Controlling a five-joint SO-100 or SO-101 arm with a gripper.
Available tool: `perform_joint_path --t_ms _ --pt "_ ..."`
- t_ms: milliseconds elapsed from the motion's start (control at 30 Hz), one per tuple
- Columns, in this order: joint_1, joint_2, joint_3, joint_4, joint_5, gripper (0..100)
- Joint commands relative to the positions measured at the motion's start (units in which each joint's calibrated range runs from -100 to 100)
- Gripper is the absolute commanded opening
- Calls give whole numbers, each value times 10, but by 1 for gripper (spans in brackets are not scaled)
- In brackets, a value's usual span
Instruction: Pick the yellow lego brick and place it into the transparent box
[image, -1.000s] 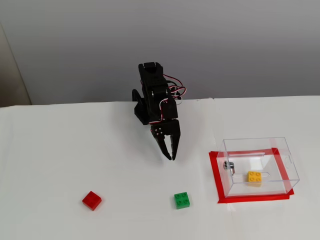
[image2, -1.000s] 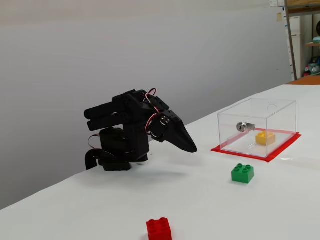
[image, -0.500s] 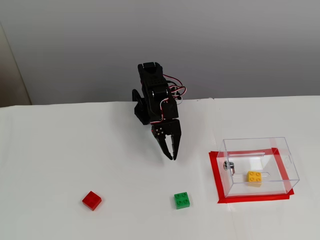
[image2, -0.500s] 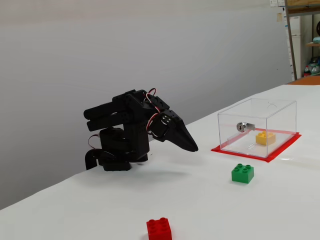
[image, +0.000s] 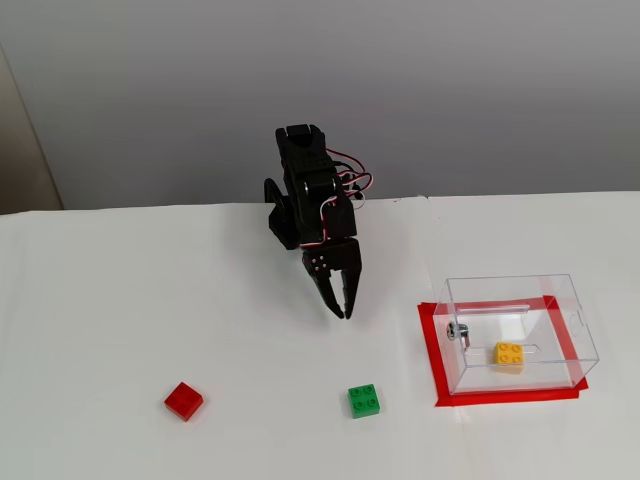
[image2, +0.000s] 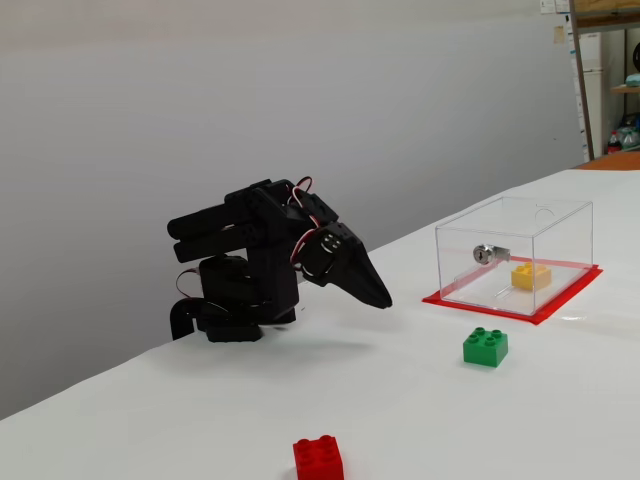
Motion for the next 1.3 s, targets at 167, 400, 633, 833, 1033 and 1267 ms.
perform_joint_path --t_ms 167,400,633,833,1033,1267 --pt "4 -5 -18 52 3 1" --pt "4 -5 -18 51 3 1" --pt "7 -5 -17 43 0 1" --pt "8 -5 -17 43 -1 1" --pt "8 -6 -11 27 -2 1" --pt "7 -7 -3 9 -3 1"
